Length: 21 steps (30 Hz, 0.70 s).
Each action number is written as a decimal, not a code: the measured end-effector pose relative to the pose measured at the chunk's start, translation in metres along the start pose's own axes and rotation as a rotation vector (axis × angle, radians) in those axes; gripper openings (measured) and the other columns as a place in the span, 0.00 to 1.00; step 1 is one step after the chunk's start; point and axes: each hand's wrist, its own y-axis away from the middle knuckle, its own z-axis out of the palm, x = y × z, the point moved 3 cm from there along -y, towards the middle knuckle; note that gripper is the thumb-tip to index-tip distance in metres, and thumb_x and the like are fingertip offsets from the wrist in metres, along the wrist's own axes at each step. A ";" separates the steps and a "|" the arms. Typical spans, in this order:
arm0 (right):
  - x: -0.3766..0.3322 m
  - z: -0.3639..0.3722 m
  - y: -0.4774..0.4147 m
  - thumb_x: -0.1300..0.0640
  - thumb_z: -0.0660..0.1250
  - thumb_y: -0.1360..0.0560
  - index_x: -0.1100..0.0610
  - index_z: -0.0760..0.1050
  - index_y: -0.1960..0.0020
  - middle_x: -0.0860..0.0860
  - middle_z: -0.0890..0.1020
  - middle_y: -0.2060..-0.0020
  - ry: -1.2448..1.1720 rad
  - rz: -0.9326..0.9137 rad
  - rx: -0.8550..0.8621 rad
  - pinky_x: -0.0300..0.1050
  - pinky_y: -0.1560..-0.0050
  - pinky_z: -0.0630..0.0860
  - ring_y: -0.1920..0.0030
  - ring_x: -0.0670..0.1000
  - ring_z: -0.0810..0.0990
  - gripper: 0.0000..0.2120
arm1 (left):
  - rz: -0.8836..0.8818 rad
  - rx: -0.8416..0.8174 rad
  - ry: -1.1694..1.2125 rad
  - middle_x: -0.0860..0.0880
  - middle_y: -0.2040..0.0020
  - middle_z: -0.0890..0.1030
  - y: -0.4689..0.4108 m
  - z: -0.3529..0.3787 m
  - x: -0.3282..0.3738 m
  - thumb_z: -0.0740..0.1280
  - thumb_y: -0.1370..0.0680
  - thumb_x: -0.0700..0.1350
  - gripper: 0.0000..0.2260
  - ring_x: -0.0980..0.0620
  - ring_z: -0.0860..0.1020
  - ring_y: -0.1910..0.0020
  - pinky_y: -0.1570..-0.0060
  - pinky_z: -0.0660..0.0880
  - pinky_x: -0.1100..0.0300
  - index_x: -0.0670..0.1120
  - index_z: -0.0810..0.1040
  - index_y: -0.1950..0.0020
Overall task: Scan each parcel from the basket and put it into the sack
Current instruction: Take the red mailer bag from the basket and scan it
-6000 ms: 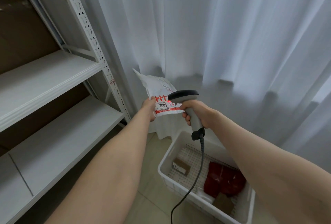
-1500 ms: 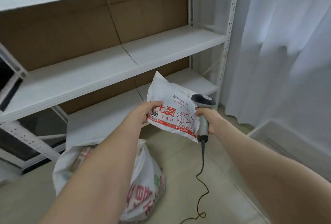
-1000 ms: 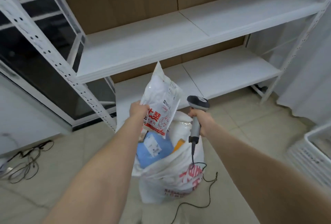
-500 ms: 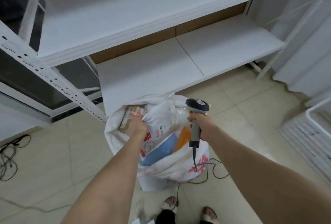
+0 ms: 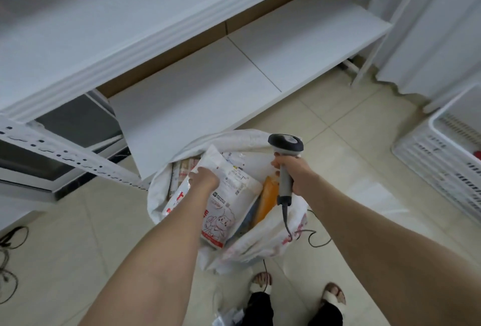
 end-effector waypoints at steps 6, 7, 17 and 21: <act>-0.036 -0.043 0.031 0.65 0.64 0.25 0.59 0.72 0.42 0.55 0.79 0.58 -0.078 -0.026 -0.074 0.48 0.57 0.74 0.57 0.54 0.78 0.12 | 0.241 0.074 0.145 0.38 0.28 0.61 0.070 -0.035 0.086 0.61 0.22 0.41 0.24 0.41 0.71 0.35 0.44 0.73 0.54 0.44 0.63 0.26; -0.044 -0.055 0.039 0.65 0.64 0.24 0.58 0.72 0.43 0.54 0.80 0.58 -0.090 -0.044 -0.074 0.48 0.57 0.74 0.58 0.53 0.79 0.10 | 0.281 0.091 0.152 0.39 0.28 0.61 0.085 -0.040 0.105 0.61 0.22 0.40 0.23 0.41 0.71 0.36 0.43 0.74 0.54 0.45 0.63 0.26; -0.135 -0.249 0.129 0.65 0.65 0.23 0.57 0.73 0.51 0.53 0.79 0.58 -0.310 -0.231 0.099 0.40 0.63 0.74 0.64 0.47 0.78 0.05 | 0.684 0.215 0.087 0.43 0.30 0.62 0.272 -0.030 0.321 0.59 0.22 0.38 0.21 0.43 0.73 0.38 0.41 0.72 0.55 0.48 0.68 0.29; -0.154 -0.341 0.160 0.57 0.67 0.23 0.52 0.74 0.56 0.50 0.81 0.59 -0.345 -0.219 0.162 0.43 0.55 0.73 0.63 0.47 0.76 0.03 | 0.800 0.234 0.026 0.42 0.31 0.62 0.344 -0.006 0.399 0.61 0.22 0.40 0.20 0.43 0.73 0.39 0.38 0.72 0.55 0.47 0.69 0.30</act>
